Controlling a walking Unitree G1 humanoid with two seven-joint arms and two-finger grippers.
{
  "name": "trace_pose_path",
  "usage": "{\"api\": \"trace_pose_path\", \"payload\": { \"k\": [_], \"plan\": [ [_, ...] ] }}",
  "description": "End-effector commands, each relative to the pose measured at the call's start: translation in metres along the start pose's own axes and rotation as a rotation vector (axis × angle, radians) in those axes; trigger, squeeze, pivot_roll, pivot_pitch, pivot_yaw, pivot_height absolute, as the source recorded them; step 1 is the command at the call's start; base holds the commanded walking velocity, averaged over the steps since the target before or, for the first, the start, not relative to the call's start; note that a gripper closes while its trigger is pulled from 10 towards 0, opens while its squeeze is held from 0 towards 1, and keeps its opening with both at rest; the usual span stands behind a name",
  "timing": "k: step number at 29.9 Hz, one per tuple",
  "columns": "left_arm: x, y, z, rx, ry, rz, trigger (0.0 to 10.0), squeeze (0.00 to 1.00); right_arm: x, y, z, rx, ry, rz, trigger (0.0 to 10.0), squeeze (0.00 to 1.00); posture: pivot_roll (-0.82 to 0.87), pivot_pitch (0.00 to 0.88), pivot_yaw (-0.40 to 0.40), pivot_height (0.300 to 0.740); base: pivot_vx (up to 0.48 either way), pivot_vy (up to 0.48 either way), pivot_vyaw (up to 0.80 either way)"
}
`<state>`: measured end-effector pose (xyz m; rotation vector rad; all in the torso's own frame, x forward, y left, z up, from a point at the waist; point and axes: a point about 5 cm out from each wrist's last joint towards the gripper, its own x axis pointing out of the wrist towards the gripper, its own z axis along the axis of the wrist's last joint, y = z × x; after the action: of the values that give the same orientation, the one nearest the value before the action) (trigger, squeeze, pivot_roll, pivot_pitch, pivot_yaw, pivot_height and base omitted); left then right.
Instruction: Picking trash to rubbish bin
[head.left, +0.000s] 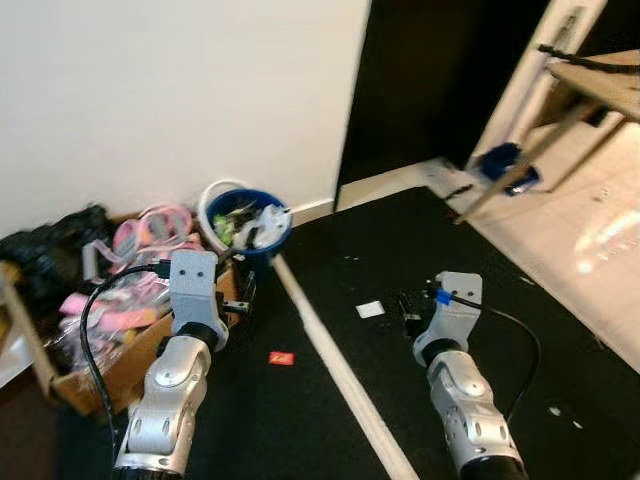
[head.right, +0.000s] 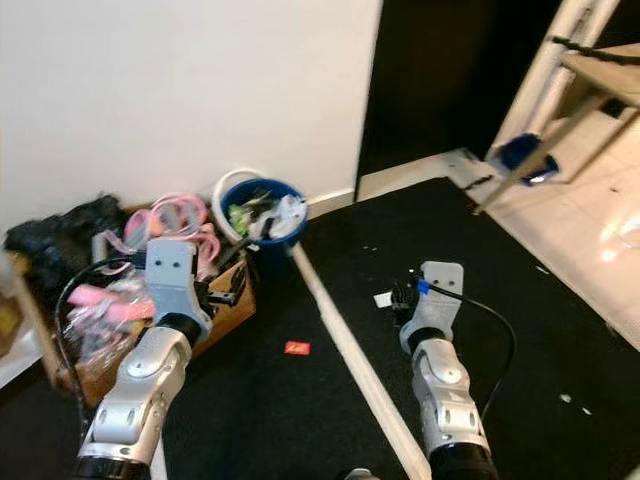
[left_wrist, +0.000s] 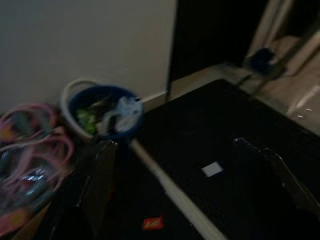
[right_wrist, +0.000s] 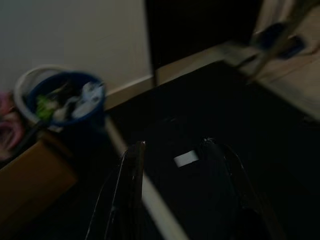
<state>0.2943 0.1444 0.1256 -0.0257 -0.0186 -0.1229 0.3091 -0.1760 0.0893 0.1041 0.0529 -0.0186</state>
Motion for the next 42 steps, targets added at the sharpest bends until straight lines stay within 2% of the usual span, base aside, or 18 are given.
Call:
{"api": "trace_pose_path", "payload": {
  "k": [1, 3, 8, 12, 15, 21, 39, 42],
  "plan": [
    [-0.0029, 0.0019, -0.0067, -0.013, 0.026, 0.012, 10.0, 0.00, -0.0044, 0.0013, -0.0084, 0.006, 0.033, 0.000, 10.0, 0.00, 0.03, 0.119, -0.011, 0.740, 0.000, 0.000, -0.80],
    [-0.0017, 0.0016, -0.0069, -0.032, 0.035, 0.022, 10.0, 0.00, -0.0040, -0.0001, -0.0077, 0.005, 0.032, -0.003, 10.0, 0.00, 0.03, 0.123, -0.013, 0.740, 0.000, 0.000, -0.80],
    [-0.0010, 0.0005, -0.0066, -0.019, 0.037, 0.024, 10.0, 0.00, -0.0041, -0.0026, -0.0091, 0.001, 0.033, -0.003, 10.0, 0.00, 0.03, 0.113, -0.015, 0.740, 0.000, 0.000, -0.80],
    [-0.0027, 0.0005, -0.0083, -0.059, 0.046, 0.028, 10.0, 0.00, -0.0038, -0.0033, -0.0106, 0.003, 0.036, -0.001, 10.0, 0.00, 0.03, 0.109, -0.012, 0.740, 0.000, 0.000, -0.80],
    [-0.0030, 0.0015, -0.0101, -0.031, 0.065, 0.028, 10.0, 0.00, -0.0039, -0.0033, -0.0111, 0.002, 0.038, -0.001, 10.0, 0.00, 0.03, 0.105, -0.014, 0.740, 0.000, 0.000, -0.80],
    [-0.0031, 0.0015, -0.0089, -0.053, 0.051, 0.027, 10.0, 0.00, -0.0041, -0.0044, -0.0119, 0.000, 0.041, -0.001, 10.0, 0.00, 0.02, 0.102, -0.012, 0.740, 0.000, 0.000, -0.80],
    [-0.0038, 0.0017, -0.0072, -0.038, 0.038, 0.009, 10.0, 0.00, -0.0043, -0.0011, -0.0136, -0.002, 0.043, 0.009, 10.0, 0.00, 0.02, 0.096, -0.013, 0.740, 0.000, 0.000, -0.80],
    [-0.0033, 0.0024, -0.0061, -0.037, 0.032, 0.014, 10.0, 0.00, -0.0047, -0.0017, -0.0143, -0.004, 0.051, 0.009, 10.0, 0.00, 0.02, 0.100, -0.016, 0.740, 0.000, 0.000, -0.19]
  ]
}}
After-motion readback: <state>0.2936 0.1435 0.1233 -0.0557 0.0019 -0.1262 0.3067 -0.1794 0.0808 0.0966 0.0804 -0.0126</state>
